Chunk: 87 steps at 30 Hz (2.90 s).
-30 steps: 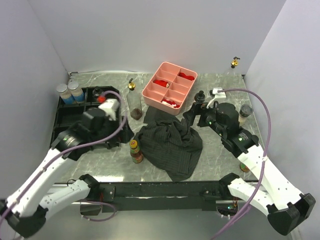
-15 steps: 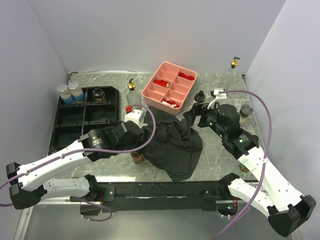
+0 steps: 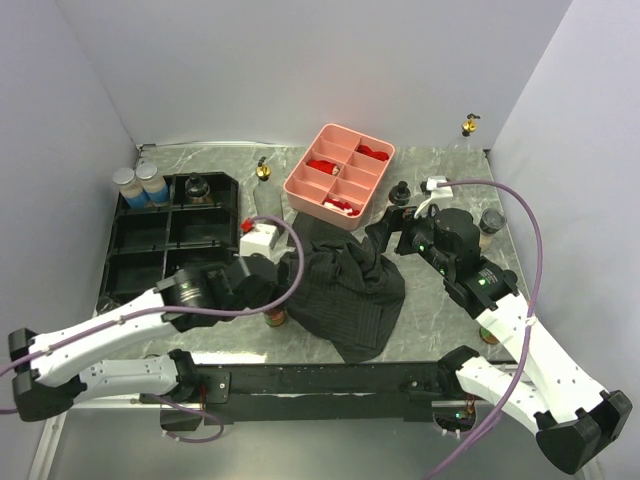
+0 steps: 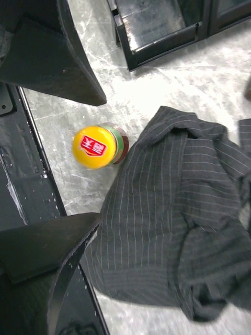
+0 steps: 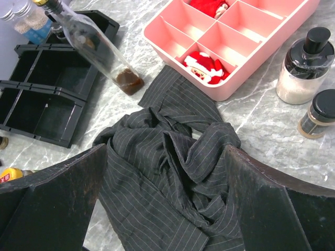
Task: Organize the condiment bottles
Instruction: Pick up the bottle from the center of the board, then place the bottle in the storage box.
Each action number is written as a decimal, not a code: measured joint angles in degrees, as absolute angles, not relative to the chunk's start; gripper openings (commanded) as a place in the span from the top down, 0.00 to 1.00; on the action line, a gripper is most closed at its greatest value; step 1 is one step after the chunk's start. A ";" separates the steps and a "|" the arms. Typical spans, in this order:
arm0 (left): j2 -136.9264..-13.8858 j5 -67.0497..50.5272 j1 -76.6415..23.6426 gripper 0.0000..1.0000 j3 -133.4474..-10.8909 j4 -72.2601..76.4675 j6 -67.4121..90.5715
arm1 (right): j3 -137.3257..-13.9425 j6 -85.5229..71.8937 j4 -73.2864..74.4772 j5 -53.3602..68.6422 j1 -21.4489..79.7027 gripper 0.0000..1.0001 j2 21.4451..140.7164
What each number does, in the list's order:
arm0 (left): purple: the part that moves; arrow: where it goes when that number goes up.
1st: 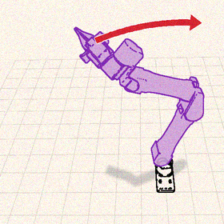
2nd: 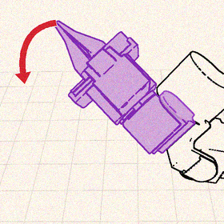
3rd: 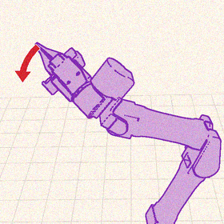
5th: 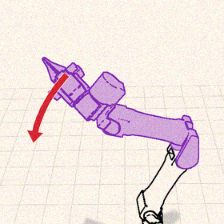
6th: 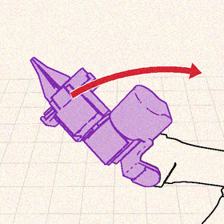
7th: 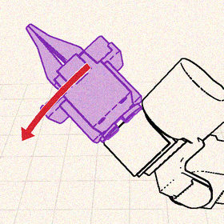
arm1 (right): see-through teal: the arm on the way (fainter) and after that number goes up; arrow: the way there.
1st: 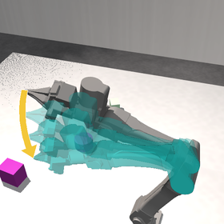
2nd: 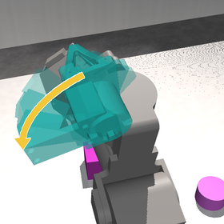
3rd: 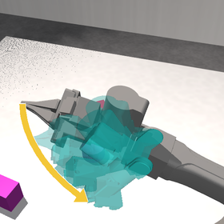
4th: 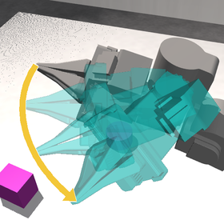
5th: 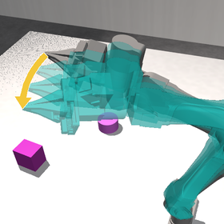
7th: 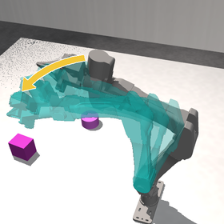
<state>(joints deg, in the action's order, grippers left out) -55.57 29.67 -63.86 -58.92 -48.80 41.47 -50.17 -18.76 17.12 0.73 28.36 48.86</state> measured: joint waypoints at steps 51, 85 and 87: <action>-65.56 28.16 2.90 0.99 -75.07 -40.99 21.32 | -46.41 -19.81 13.89 7.44 28.36 0.00 42.19; -87.46 16.14 21.82 0.99 -72.47 -20.34 20.05 | -43.46 -22.06 10.26 12.34 28.36 0.00 39.68; -89.17 15.77 22.13 0.99 -72.79 -20.10 20.23 | -43.44 -22.06 10.26 12.58 28.36 0.00 39.44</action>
<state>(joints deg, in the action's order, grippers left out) -89.17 15.77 22.13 -72.79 -20.10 20.23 -43.44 -22.06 10.26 12.58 28.36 39.44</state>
